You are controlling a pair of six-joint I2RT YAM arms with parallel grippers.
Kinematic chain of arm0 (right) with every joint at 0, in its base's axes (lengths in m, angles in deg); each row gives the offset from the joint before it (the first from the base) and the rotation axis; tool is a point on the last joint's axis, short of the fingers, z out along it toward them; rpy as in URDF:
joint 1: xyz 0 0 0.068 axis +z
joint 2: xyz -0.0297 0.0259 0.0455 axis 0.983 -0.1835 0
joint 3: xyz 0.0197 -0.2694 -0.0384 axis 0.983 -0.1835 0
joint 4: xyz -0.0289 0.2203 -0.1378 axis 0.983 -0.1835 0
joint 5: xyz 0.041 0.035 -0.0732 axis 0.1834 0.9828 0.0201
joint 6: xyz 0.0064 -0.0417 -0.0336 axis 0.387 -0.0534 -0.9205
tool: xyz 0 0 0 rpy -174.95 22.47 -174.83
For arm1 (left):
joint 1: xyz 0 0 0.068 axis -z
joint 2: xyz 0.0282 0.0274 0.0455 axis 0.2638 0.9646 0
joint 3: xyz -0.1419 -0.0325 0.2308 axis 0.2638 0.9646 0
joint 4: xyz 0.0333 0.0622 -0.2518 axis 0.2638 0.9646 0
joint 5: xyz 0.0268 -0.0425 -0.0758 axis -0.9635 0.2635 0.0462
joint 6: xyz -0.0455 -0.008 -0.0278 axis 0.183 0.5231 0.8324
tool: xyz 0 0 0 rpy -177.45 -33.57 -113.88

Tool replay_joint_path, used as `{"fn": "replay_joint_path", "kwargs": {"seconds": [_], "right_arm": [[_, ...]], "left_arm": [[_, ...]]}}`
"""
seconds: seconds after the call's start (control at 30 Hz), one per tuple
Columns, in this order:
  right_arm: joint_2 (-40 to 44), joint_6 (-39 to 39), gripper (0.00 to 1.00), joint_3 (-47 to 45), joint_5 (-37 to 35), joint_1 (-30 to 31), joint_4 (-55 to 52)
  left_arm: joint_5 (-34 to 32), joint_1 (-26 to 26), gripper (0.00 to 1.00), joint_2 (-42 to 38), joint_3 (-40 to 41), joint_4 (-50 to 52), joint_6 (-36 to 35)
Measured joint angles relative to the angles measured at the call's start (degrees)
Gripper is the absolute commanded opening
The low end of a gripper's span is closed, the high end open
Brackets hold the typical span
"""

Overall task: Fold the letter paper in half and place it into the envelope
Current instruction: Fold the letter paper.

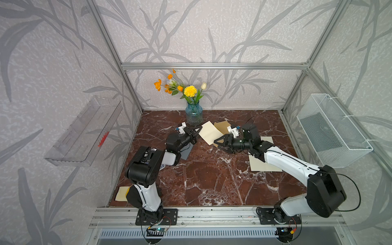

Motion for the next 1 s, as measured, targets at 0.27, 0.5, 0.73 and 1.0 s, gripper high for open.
{"fn": "replay_joint_path", "kwargs": {"seconds": [0.27,0.5,0.73,1.0], "right_arm": [[0.7,-2.9,0.1,-1.0,-1.4,-0.3,-2.8],[-4.5,-2.0,0.1,0.0,-1.6,-1.3,-0.4],[-6.9,-0.9,0.13,4.2,-1.6,-1.5,2.1],[-6.9,0.8,0.17,5.3,-1.6,-1.5,6.0]], "left_arm": [[0.2,0.0,0.0,0.0,0.0,-0.1,0.5],[1.1,0.0,0.0,0.0,0.0,-0.1,0.6],[1.8,0.2,0.0,0.0,1.2,-0.3,0.6],[2.8,0.6,0.0,0.0,1.3,-0.5,0.6]]}}
